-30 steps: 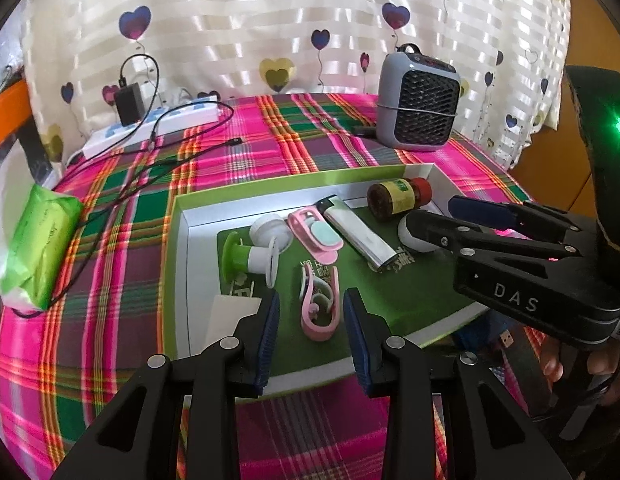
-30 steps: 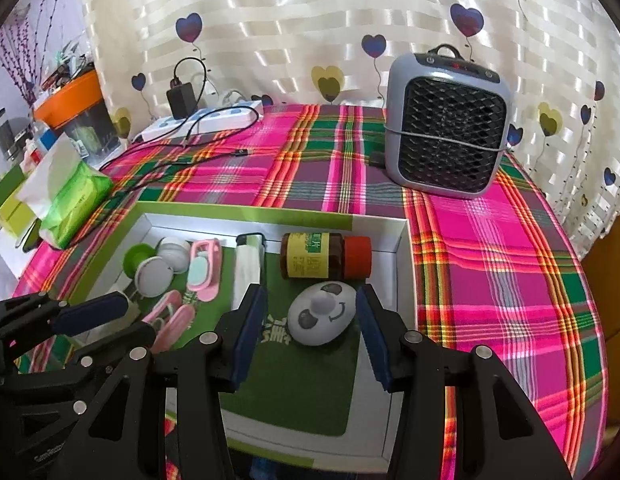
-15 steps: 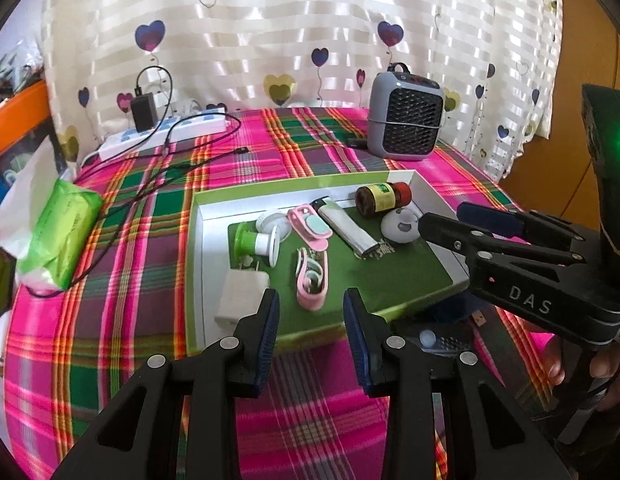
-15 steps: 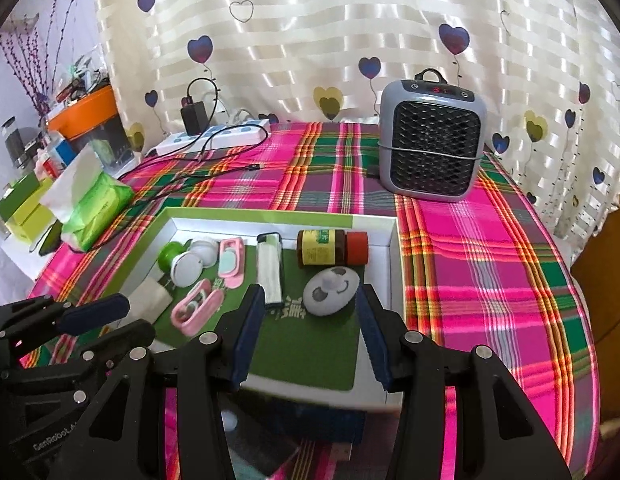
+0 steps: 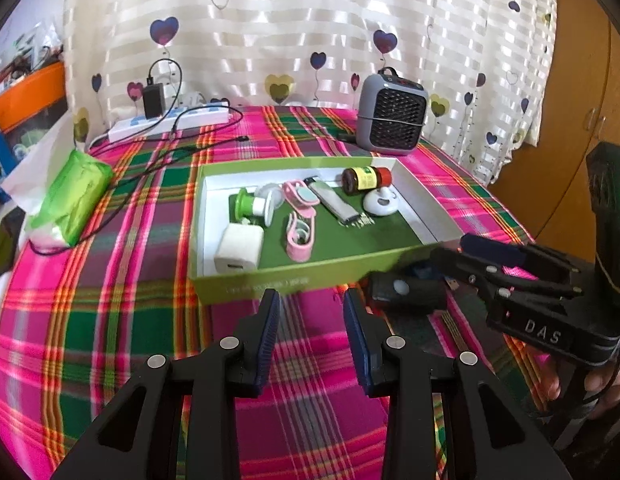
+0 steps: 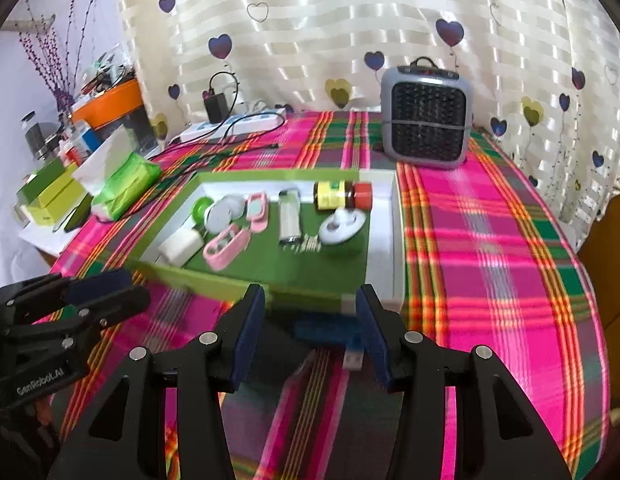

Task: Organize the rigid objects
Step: 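Withdraw both grippers from the box toward the black remote and blue USB stick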

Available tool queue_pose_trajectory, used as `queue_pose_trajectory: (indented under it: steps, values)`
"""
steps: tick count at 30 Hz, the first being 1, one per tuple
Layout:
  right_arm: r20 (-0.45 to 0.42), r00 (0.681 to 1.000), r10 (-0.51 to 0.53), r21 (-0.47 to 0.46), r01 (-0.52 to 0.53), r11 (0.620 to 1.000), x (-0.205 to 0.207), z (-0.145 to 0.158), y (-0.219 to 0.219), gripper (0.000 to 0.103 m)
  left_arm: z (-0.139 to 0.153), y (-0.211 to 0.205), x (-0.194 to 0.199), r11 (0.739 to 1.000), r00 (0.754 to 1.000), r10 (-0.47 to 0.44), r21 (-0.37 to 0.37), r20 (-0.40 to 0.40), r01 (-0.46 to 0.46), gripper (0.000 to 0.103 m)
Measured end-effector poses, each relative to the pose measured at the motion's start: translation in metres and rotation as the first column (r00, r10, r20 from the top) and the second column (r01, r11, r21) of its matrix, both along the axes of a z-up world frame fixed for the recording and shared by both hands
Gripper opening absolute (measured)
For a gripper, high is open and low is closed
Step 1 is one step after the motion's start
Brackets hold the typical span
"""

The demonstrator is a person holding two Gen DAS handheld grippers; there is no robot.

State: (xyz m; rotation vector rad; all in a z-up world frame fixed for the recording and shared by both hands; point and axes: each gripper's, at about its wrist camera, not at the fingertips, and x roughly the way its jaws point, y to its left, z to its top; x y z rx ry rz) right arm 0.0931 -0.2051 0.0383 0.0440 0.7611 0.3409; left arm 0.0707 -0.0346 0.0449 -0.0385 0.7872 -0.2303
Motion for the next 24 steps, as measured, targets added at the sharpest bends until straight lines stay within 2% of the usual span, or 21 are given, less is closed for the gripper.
queue_pose_trajectory:
  steps: [4,11,24]
  values:
    - [-0.029,0.999,0.033,0.049,-0.032,0.998,-0.007,-0.007,0.002,0.049,-0.005,-0.002,-0.006,1.000,1.000,-0.010,-0.004,-0.008,0.010,0.032]
    - [-0.054,0.997,0.055,0.062,-0.052,0.997,-0.012,-0.014,0.009,0.049,-0.016,0.000,-0.011,1.000,0.999,-0.011,-0.017,-0.034,0.011,0.032]
    - [-0.080,0.995,0.058,0.039,-0.055,0.998,-0.005,-0.022,0.014,0.049,-0.021,0.008,-0.013,0.999,0.999,-0.009,-0.047,-0.050,0.006,0.032]
